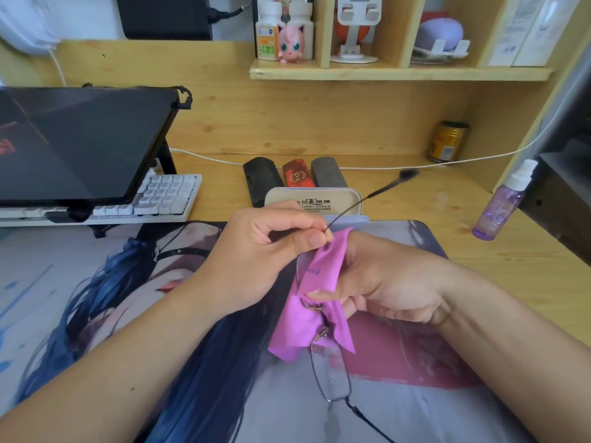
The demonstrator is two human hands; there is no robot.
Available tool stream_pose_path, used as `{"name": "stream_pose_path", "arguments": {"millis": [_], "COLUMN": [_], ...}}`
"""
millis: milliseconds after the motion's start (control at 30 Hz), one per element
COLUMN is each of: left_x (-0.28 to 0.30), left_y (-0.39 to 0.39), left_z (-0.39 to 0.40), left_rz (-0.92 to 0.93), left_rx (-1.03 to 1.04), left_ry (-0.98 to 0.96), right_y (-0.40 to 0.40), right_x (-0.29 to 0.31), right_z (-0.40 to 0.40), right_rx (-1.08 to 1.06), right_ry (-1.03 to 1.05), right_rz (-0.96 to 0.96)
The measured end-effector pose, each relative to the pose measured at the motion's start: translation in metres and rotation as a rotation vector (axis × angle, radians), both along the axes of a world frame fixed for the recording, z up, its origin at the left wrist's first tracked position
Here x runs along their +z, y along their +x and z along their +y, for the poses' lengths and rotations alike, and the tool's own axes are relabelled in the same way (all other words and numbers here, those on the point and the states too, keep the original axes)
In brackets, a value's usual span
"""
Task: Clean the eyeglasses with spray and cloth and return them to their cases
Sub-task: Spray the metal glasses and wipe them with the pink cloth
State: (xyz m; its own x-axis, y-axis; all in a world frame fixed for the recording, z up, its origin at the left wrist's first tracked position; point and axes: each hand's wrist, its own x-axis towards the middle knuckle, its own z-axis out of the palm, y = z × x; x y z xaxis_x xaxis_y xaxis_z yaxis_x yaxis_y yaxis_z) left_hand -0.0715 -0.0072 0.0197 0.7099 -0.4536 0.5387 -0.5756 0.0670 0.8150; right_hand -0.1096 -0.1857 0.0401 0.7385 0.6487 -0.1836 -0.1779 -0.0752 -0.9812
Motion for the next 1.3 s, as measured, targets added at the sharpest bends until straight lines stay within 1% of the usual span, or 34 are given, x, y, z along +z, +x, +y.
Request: {"name": "stream_pose_path", "arguments": {"millis": [100, 233, 400, 500, 567, 633, 733, 833, 967, 1100, 1167, 1233, 1300], "left_x": [0.002, 0.003, 0.002, 0.0, 0.001, 0.001, 0.002, 0.004, 0.006, 0.005, 0.003, 0.002, 0.004], "left_y": [0.0, 0.001, -0.001, -0.003, -0.004, -0.005, -0.007, -0.007, -0.002, -0.006, -0.005, -0.002, 0.001], "left_z": [0.002, 0.002, 0.001, 0.0, 0.0, -0.002, -0.005, -0.006, -0.004, -0.009, -0.009, -0.004, 0.002], "left_rz": [-0.003, 0.003, -0.034, -0.084, -0.109, -0.135, -0.126, -0.083, 0.008, 0.192, 0.159, 0.088, -0.004], "left_rx": [-0.016, 0.001, 0.044, 0.074, 0.092, 0.133, 0.191, 0.227, 0.24, 0.183, 0.203, 0.234, 0.262], "left_ry": [-0.022, -0.041, 0.001, 0.02, 0.004, -0.005, -0.018, -0.041, -0.1, -0.273, -0.257, -0.241, -0.227], "right_y": [0.0, 0.001, -0.002, -0.004, -0.005, -0.006, -0.005, -0.001, -0.001, -0.002, -0.002, 0.0, 0.002], "right_x": [0.002, 0.0, 0.0, 0.0, 0.0, 0.0, 0.001, -0.002, -0.002, -0.002, -0.001, 0.0, 0.001], "right_z": [-0.004, -0.003, 0.001, 0.005, 0.007, 0.01, 0.013, 0.014, 0.016, 0.021, 0.02, 0.014, 0.007], "right_rx": [0.087, 0.047, 0.014, -0.009, -0.066, -0.129, -0.221, -0.318, -0.454, -0.536, -0.542, -0.531, -0.448], "right_ry": [0.114, 0.138, 0.103, 0.045, 0.016, 0.037, 0.111, 0.185, 0.211, 0.344, 0.356, 0.344, 0.301], "right_rz": [0.114, 0.153, 0.146, 0.08, 0.032, 0.015, 0.021, 0.037, 0.023, 0.103, 0.095, 0.08, 0.054]}}
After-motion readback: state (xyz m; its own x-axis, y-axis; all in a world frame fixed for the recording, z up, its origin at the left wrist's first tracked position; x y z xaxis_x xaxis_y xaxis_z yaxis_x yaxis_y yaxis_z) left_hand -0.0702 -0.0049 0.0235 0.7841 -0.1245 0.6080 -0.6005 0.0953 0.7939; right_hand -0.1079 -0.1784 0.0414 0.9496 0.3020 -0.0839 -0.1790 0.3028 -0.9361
